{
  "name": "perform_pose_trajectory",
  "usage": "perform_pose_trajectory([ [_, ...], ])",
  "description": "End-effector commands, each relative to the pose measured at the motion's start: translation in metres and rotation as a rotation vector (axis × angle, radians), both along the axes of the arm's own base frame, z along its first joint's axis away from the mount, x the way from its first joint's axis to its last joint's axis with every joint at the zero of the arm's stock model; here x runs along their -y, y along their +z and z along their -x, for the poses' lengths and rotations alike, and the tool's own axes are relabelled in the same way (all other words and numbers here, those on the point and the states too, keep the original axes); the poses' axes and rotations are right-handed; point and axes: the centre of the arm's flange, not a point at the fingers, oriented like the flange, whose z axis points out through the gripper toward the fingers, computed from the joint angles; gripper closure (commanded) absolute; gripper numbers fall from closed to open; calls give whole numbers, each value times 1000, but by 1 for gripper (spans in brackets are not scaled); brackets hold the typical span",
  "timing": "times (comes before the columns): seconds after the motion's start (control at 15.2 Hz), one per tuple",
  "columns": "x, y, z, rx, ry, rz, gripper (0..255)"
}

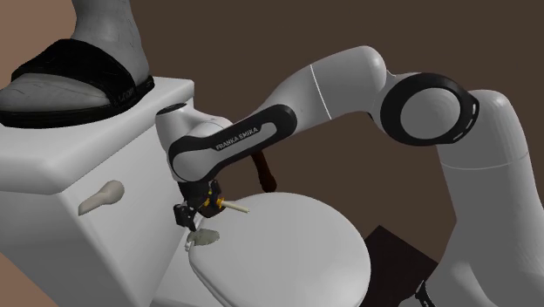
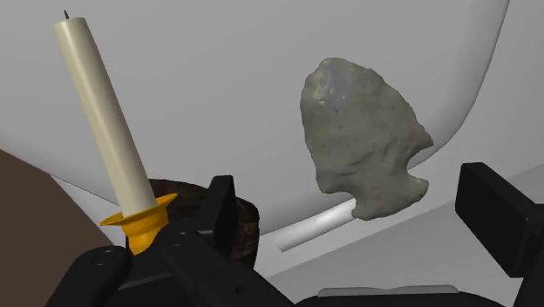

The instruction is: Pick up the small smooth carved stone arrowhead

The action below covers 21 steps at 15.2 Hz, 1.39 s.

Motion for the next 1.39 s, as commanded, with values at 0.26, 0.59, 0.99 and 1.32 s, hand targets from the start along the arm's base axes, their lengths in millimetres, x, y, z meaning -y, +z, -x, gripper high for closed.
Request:
perform_pose_trajectory([
  [0.26,-18,-74,-9,-59,3,-14,255],
  [0.59,-36,-75,3,-60,1,-15,255],
  [0.99,18,-19,48,133,412,-120,0],
  [1.32,18,-46,48,133,412,-120,0],
])
